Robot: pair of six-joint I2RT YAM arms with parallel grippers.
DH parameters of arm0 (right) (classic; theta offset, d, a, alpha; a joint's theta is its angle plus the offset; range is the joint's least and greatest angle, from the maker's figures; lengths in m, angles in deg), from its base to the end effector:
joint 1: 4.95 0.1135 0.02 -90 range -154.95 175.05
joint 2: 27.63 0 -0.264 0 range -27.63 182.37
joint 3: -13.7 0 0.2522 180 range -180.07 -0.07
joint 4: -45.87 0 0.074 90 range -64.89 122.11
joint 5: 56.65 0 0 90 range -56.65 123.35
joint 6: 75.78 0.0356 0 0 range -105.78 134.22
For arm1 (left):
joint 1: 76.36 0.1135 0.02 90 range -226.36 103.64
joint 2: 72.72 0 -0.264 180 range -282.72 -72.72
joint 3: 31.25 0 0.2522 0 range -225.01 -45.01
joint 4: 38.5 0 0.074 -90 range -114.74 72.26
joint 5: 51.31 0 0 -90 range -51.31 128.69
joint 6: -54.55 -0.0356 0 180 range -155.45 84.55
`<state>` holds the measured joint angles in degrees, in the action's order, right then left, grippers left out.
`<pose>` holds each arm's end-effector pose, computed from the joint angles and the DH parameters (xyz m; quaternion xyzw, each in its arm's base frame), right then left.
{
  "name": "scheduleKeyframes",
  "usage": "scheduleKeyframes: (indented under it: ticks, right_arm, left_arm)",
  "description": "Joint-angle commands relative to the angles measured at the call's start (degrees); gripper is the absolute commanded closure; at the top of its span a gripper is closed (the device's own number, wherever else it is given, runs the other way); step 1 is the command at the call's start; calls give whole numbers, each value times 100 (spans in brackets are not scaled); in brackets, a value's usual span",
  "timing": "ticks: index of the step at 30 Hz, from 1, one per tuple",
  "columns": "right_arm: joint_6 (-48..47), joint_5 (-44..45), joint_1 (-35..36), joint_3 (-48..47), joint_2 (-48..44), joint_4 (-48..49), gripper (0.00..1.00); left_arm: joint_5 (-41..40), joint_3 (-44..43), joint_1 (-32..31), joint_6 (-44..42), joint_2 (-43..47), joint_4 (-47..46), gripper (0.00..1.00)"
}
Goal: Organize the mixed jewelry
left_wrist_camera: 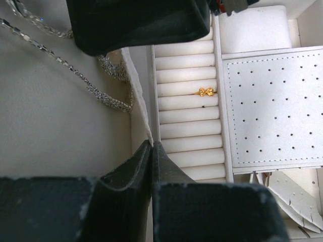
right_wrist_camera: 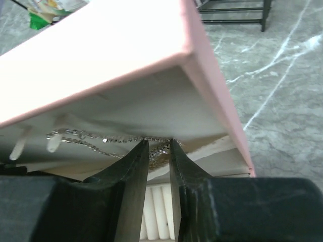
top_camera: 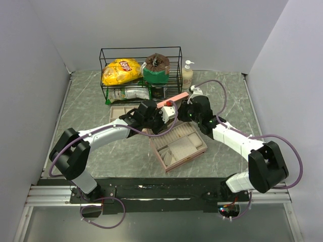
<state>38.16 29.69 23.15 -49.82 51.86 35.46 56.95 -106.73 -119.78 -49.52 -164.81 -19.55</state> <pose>0.2745 0.1492 0.2550 -0.0476 0.8482 0.2555 0.4615 0.2531 -0.2549 0.2425 0.4859 0.7349 -0.2509 0.4011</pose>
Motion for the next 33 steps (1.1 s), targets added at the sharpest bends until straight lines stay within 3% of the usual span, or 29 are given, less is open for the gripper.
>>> scheduleKeyframes:
  ticks: [1, 7, 15, 24, 33]
  right_arm:
    - [-127, -258, -15, -210, -100, 377, 69]
    - [-65, -223, -23, -227, 23, 307, 68]
    - [-65, 796, -15, -227, -143, -300, 68]
    - [-75, 726, -15, -316, -178, -380, 66]
    - [-4, 1236, -24, 45, -952, -467, 60]
  left_arm:
    - [547, -87, -97, 27, 201, -229, 91]
    - [643, -16, -97, -35, 297, -317, 91]
    - [652, 177, -105, -17, 517, -684, 91]
    - [538, 283, -105, 18, 658, -879, 91]
    - [275, 177, -97, 158, 605, -880, 73]
